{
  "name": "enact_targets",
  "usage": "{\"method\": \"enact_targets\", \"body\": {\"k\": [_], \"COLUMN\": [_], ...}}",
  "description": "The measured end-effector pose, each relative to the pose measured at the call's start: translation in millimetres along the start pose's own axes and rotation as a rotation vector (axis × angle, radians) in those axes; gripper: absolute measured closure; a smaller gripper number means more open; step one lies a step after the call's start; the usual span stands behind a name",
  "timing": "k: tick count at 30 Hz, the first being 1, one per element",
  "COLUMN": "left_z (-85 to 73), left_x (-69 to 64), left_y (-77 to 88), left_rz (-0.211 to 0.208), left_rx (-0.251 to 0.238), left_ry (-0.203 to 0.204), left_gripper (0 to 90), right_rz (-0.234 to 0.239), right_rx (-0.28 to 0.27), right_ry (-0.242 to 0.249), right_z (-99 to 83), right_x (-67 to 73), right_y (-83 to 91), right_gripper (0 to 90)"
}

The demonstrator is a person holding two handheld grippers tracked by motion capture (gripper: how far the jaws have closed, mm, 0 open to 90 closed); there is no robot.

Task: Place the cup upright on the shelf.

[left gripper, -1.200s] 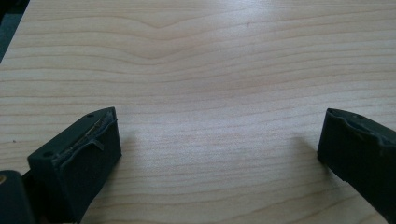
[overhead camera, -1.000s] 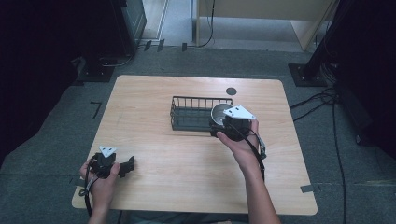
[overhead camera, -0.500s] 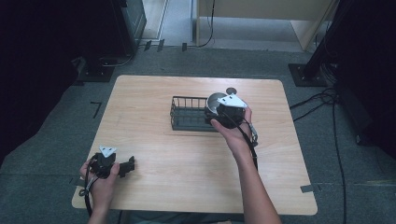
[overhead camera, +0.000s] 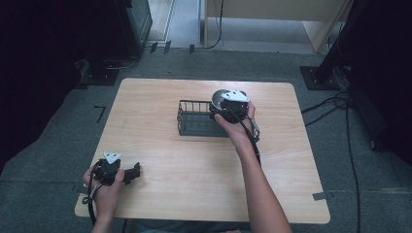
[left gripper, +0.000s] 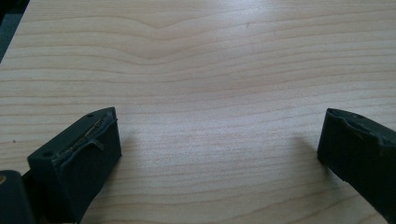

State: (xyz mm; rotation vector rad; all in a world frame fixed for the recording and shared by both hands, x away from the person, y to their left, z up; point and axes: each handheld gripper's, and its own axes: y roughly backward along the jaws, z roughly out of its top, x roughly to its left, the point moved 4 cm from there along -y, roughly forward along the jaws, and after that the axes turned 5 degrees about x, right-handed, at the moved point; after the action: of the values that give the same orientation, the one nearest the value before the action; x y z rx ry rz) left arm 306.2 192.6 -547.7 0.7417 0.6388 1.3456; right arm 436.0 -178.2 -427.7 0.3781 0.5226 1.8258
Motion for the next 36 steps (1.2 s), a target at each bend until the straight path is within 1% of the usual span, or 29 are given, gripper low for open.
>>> {"method": "enact_targets", "body": {"k": [1, 2, 3, 7, 11, 12, 14, 15, 16, 18, 21, 23, 24, 25, 26, 28, 30, 32, 34, 36], "left_z": [0.0, 0.0, 0.0, 0.0, 0.0, 0.0, 0.0, 0.0, 0.0, 0.0, 0.0, 0.0, 0.0, 0.0, 0.0, 0.0, 0.0, 0.0, 0.0, 0.0], "left_x": [0.0, 0.0, 0.0, 0.0, 0.0, 0.0, 0.0, 0.0, 0.0, 0.0, 0.0, 0.0, 0.0, 0.0, 0.0, 0.0, 0.0, 0.0, 0.0, 0.0], "left_y": [0.0, 0.0, 0.0, 0.0, 0.0, 0.0, 0.0, 0.0, 0.0, 0.0, 0.0, 0.0, 0.0, 0.0, 0.0, 0.0, 0.0, 0.0, 0.0, 0.0], "left_rz": [0.0, 0.0, 0.0, 0.0, 0.0, 0.0, 0.0, 0.0, 0.0, 0.0, 0.0, 0.0, 0.0, 0.0, 0.0, 0.0, 0.0, 0.0, 0.0, 0.0], "left_rx": [0.0, 0.0, 0.0, 0.0, 0.0, 0.0, 0.0, 0.0, 0.0, 0.0, 0.0, 0.0, 0.0, 0.0, 0.0, 0.0, 0.0, 0.0, 0.0, 0.0], "left_ry": [0.0, 0.0, 0.0, 0.0, 0.0, 0.0, 0.0, 0.0, 0.0, 0.0, 0.0, 0.0, 0.0, 0.0, 0.0, 0.0, 0.0, 0.0, 0.0, 0.0], "left_gripper": [0.0, 0.0, 0.0, 0.0, 0.0, 0.0, 0.0, 0.0, 0.0, 0.0, 0.0, 0.0, 0.0, 0.0, 0.0, 0.0, 0.0, 0.0, 0.0, 0.0], "right_rz": [0.0, 0.006, 0.006, 0.007, 0.015, 0.015, 0.017, 0.017, 0.017, 0.015, 0.014, 0.018, 0.018, 0.019, 0.023, 0.028, 0.03, 0.032, 0.041, 0.046], "right_rx": [0.0, 0.01, 0.01, 0.051, 0.088, 0.088, 0.115, 0.137, 0.137, 0.169, 0.178, 0.205, 0.205, 0.228, 0.238, 0.252, 0.263, 0.264, 0.26, 0.254], "right_ry": [0.0, -0.009, -0.009, -0.017, -0.031, -0.031, -0.039, -0.048, -0.048, -0.052, -0.036, -0.029, -0.029, -0.024, -0.016, -0.011, -0.011, -0.02, -0.031, -0.03], "right_z": [0.0, -1.5, -1.5, -8.8, -14.6, -14.6, -17.4, -19.1, -19.1, -20.9, -21.5, -21.1, -21.1, -20.7, -20.6, -19.5, -18.7, -17.7, -16.4, -15.6], "right_x": [0.0, 0.4, 0.4, 2.5, 4.5, 4.5, 5.0, 5.6, 5.6, 6.6, 6.9, 6.9, 6.9, 7.2, 7.7, 8.8, 8.4, 7.8, 7.7, 7.7], "right_y": [0.0, -5.5, -5.5, -19.0, -27.5, -27.5, -31.5, -34.1, -34.1, -36.6, -37.7, -38.7, -38.7, -39.9, -40.5, -40.8, -41.3, -41.1, -39.4, -38.2], "right_gripper": [17.8, 17.8, 17.8, 17.8, 17.7, 17.7, 17.7, 17.6, 17.6, 17.5, 17.5, 17.3, 17.3, 16.4, 16.1, 16.1, 14.0, 9.6, 0.9, 0.0]}}
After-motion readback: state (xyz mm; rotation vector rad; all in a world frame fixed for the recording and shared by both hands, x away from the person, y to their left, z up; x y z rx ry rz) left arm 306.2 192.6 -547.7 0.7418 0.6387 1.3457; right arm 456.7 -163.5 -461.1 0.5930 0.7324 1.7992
